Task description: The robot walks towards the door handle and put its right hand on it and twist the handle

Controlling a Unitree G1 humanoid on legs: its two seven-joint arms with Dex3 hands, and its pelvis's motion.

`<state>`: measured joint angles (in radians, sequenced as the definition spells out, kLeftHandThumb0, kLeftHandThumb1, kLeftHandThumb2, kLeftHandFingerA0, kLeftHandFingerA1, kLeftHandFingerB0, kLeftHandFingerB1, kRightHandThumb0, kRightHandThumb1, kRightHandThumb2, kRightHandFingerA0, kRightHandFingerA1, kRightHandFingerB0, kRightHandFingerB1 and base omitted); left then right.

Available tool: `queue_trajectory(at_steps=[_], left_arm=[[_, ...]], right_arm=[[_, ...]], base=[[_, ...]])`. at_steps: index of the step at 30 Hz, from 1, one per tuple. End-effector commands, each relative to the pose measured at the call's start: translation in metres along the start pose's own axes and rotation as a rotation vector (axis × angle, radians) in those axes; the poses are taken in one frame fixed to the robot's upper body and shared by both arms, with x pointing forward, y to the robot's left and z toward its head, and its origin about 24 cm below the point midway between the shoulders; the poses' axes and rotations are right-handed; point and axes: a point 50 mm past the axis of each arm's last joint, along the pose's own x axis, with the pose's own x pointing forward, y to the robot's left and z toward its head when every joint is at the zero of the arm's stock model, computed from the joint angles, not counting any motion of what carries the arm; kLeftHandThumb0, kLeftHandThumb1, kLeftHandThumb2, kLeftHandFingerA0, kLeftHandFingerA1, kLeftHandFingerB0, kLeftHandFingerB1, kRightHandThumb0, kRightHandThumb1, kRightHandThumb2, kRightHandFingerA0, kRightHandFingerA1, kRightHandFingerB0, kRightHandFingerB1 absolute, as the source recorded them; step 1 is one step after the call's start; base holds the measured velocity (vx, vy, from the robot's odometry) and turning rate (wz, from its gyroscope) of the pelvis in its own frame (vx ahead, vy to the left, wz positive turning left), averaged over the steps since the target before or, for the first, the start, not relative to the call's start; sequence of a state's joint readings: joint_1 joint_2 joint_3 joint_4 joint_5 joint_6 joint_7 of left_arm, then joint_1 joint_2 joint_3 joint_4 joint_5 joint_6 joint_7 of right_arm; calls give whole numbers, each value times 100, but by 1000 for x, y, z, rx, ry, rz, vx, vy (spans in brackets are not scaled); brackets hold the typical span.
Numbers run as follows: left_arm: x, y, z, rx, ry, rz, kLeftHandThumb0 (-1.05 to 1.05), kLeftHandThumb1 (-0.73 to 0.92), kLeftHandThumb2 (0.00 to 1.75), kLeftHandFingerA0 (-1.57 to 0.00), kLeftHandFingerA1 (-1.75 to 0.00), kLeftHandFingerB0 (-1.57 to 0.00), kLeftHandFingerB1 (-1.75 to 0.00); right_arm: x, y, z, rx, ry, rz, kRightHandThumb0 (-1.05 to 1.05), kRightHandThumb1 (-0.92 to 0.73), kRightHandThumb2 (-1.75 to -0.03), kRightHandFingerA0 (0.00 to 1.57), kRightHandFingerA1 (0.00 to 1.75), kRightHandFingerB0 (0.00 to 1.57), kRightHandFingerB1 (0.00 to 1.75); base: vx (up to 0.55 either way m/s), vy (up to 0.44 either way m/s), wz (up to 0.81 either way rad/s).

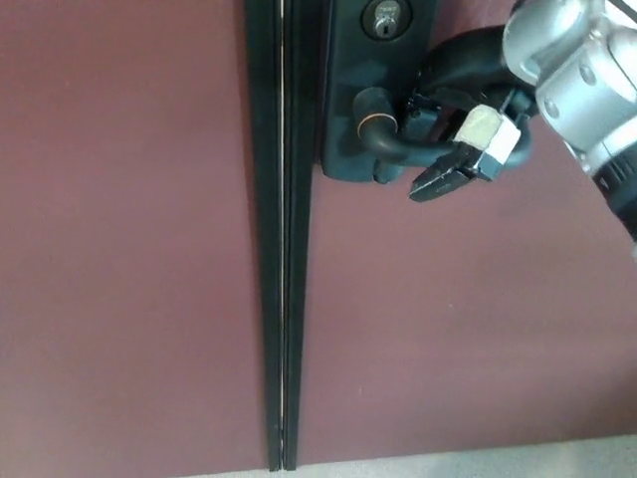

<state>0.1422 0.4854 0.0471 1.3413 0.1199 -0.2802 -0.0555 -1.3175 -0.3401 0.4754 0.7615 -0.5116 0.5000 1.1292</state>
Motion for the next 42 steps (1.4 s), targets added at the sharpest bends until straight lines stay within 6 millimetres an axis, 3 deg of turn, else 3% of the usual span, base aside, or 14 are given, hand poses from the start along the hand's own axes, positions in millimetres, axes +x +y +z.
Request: queue_trajectory(at_steps=[1, 7, 8, 10, 13, 14, 15, 16, 20, 22, 27, 30, 33, 42], left_arm=[[-1, -3, -4, 8, 16, -21, -34, 46, 59, -71, -72, -60, -65], [-2, -3, -7, 12, 18, -23, -34, 46, 59, -71, -72, -60, -65], [-3, -4, -9, 9, 22, -25, -34, 46, 59, -71, -72, -60, -65], [-4, -5, -12, 11, 31, -27, -34, 46, 59, -71, -72, -60, -65], [-4, -4, -11, 11, 30, -27, -34, 46, 59, -71, -72, -60, -65], [-3, -3, -9, 19, 22, -21, -34, 46, 59, -72, -72, -61, -65], [-3, -3, -9, 19, 22, -19, -34, 46, 59, -72, -72, -61, -65], [-3, -3, -9, 17, 22, -19, -34, 46, 59, -72, -72, -61, -65], [-3, -3, -8, 15, 20, -19, -34, 46, 59, -72, -72, -61, -65], [-2, -2, -7, 6, 22, -21, -33, 46, 59, -72, -72, -61, -65], [-2, -2, -7, 14, 21, -28, -33, 46, 58, -73, -72, -62, -65], [-2, -2, -6, 11, 20, -24, -33, 46, 59, -74, -72, -61, -65], [-2, -2, -6, 12, 17, -22, -33, 46, 59, -74, -72, -62, -65], [-1, -1, -3, 17, 2, -19, -33, 46, 59, -74, -71, -64, -65]], right_arm=[[-11, -21, 2, 98, -15, -161, -33, -25, -85, 1, 47, 0, 48], [-5, -18, -4, 85, -2, -167, -33, -25, -85, 0, 47, 0, 48], [-1, -16, -6, 50, 11, -169, -60, -42, -70, 28, 43, 21, 38], [6, -10, -10, -31, 31, -172, -54, -49, -55, 42, 39, 42, 36], [6, -11, -9, -37, 29, -174, -54, -49, -55, 42, 39, 42, 36], [2, -16, -8, -45, -8, -219, -56, -40, -77, 44, 52, 38, 47], [-1, -19, -8, -45, -23, -233, -53, -49, -55, 48, 40, 44, 36], [-4, -21, -8, -40, -33, -246, -55, -40, -78, 44, 53, 31, 45], [-6, -23, -8, -36, -43, -259, -55, -40, -78, 44, 53, 31, 45], [-23, -33, -7, 0, -109, -333, -55, -49, -55, 39, 37, 31, 31], [-35, -34, -7, 0, -197, -417, -61, -42, -71, 19, 41, 7, 31], [-38, -30, -9, -4, -244, -486, -60, -40, -73, 10, 41, 2, 16], [-36, -20, -10, -40, -276, -585, -68, -42, -76, 0, 1, 1, 10], [-24, 16, -16, -173, -291, -852, -71, -45, -78, 0, 0, 6, 17]], base=[[0, 0, 0], [-6, -3, 1], [0, 0, 0], [0, 0, 0], [0, 0, 0], [0, 0, 0], [0, 0, 0], [0, 0, 0], [0, 0, 0], [0, 0, 0], [0, 0, 0], [0, 0, 0], [0, 0, 0], [0, 0, 0]])
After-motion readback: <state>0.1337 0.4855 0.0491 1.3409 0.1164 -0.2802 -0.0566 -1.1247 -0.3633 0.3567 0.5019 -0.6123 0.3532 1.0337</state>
